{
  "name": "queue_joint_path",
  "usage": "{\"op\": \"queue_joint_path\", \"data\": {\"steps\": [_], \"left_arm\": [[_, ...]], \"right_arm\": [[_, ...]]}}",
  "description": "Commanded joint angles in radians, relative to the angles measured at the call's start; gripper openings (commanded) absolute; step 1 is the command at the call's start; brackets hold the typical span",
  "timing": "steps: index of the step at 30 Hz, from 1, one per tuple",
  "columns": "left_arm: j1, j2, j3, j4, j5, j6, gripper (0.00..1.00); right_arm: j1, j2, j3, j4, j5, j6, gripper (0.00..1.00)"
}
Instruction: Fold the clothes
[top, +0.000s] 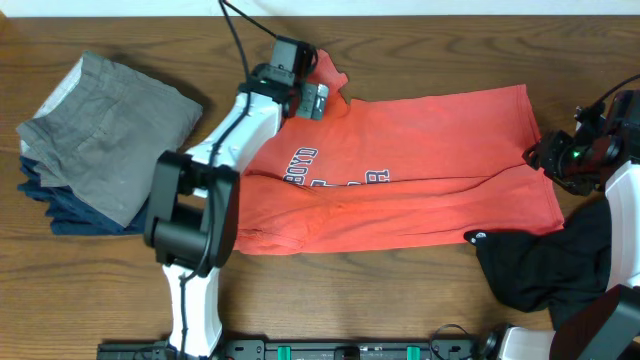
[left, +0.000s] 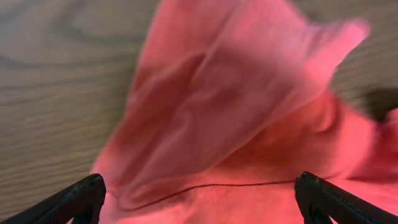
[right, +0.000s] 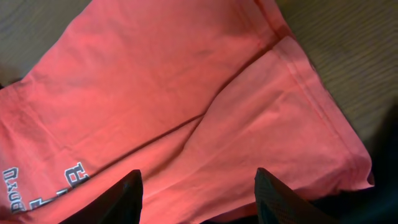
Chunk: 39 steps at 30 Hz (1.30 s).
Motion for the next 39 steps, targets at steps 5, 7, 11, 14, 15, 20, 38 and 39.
{"op": "queue_joint_path", "data": {"steps": [5, 7, 11, 14, 15, 20, 38, 39], "left_arm": [[0.010, 0.054, 0.024, 0.037, -0.032, 0.060, 0.98], [0.010, 0.054, 0.024, 0.066, -0.044, 0.060, 0.99], [0.010, 0.057, 0.024, 0.101, -0.045, 0.060, 0.94], [0.010, 0.072, 0.024, 0.110, -0.045, 0.060, 0.90], [0.010, 0.081, 0.024, 0.111, -0.045, 0.060, 0.89], [0.010, 0.116, 0.024, 0.137, -0.045, 0.072, 0.89], [0.009, 0.135, 0.023, 0.280, -0.044, 0.077, 0.29], [0.008, 0.137, 0.023, 0.274, -0.038, 0.077, 0.29]], "right_arm": [[0.009, -0.002, 0.008, 0.002, 0.047, -0.017, 0.56], [0.009, -0.002, 0.007, 0.001, 0.053, -0.017, 0.56], [0.008, -0.002, 0.007, 0.001, 0.053, -0.017, 0.56], [0.008, -0.002, 0.007, 0.001, 0.053, -0.017, 0.56], [0.008, -0.002, 0.007, 0.001, 0.053, -0.016, 0.56], [0.008, -0.002, 0.007, 0.000, 0.053, -0.016, 0.56], [0.008, -0.002, 0.007, 0.002, 0.053, -0.013, 0.53], [0.008, -0.002, 0.007, 0.001, 0.053, -0.013, 0.53]]}}
